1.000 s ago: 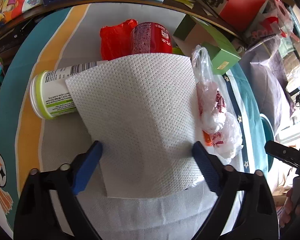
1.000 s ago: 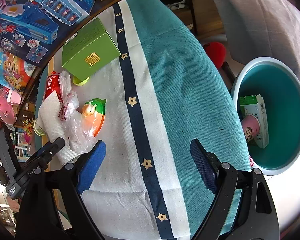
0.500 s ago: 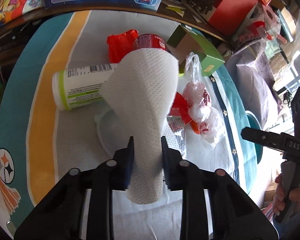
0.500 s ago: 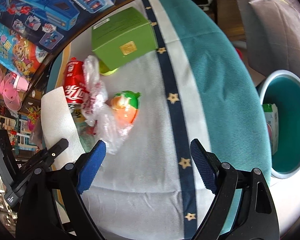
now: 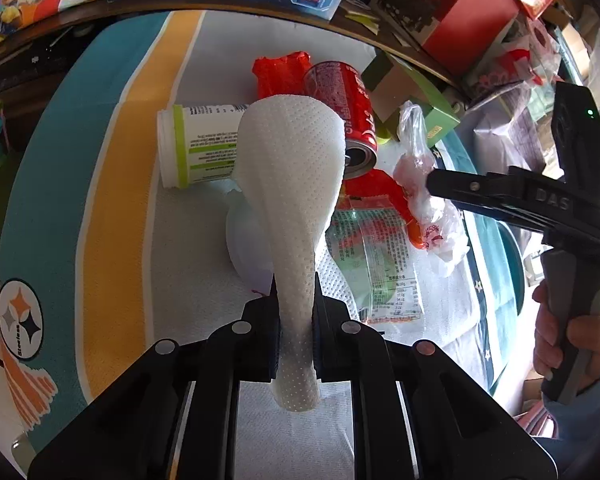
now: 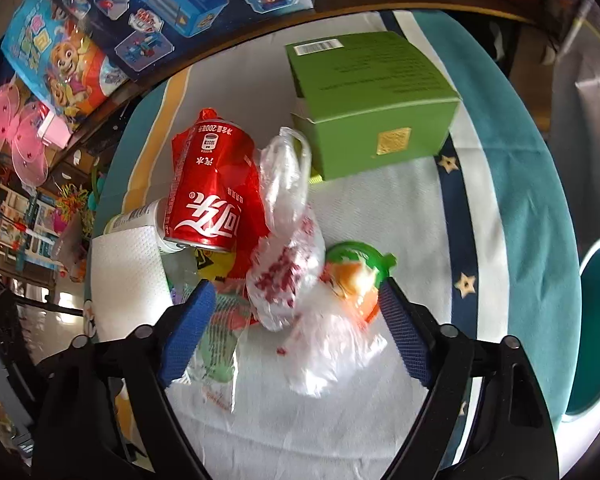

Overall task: Collect trash
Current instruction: 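Grasp the white tissue with the left tool while the right tool grasps the plastic bag, then carry the tissue and plastic bag over the teal bin with both tools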

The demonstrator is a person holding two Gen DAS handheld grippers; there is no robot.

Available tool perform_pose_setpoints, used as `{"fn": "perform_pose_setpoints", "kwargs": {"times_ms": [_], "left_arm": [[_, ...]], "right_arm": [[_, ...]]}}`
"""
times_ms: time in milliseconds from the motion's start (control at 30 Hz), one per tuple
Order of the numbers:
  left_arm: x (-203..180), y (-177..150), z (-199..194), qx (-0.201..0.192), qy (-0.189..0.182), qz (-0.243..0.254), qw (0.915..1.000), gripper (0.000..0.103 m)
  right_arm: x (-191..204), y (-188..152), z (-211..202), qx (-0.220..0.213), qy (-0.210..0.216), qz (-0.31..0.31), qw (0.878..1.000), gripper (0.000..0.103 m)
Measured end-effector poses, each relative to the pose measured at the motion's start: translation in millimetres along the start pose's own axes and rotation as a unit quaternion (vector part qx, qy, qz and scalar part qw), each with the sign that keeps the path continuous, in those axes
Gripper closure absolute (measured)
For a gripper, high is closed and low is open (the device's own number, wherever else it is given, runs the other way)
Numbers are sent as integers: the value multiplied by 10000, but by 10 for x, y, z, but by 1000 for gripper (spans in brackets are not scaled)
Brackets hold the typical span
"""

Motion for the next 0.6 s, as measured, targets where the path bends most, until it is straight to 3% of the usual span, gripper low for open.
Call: {"fn": "perform_pose_setpoints", "kwargs": {"times_ms": [33,100,300,600], "left_arm": [[8,1,1,1,6,-4,10000,90],[4,-1,-5,-12,10,14,10000,90],[-118,28,-159,-212,-43,143,9997,92],[-489,117,-385,-382,-274,409,9981,92]], "right_arm": [[14,-1,32,20,-21,-57,10000,40],[31,-27,78,97,-14,-114,9999,66],[12,-57,-108,-12,164,1,9999,70],[-297,-38,-731,-500,331,416,9973,70]]}}
Point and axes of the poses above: each gripper's, at about its wrist camera, not at the fingertips, and z roughly the way its jaws point, x to its left, y to its top, the point moved 5 cm from there along z, roughly the way its jaws point, and after that the axes turned 8 degrees about -x, right-handed, at the moved point
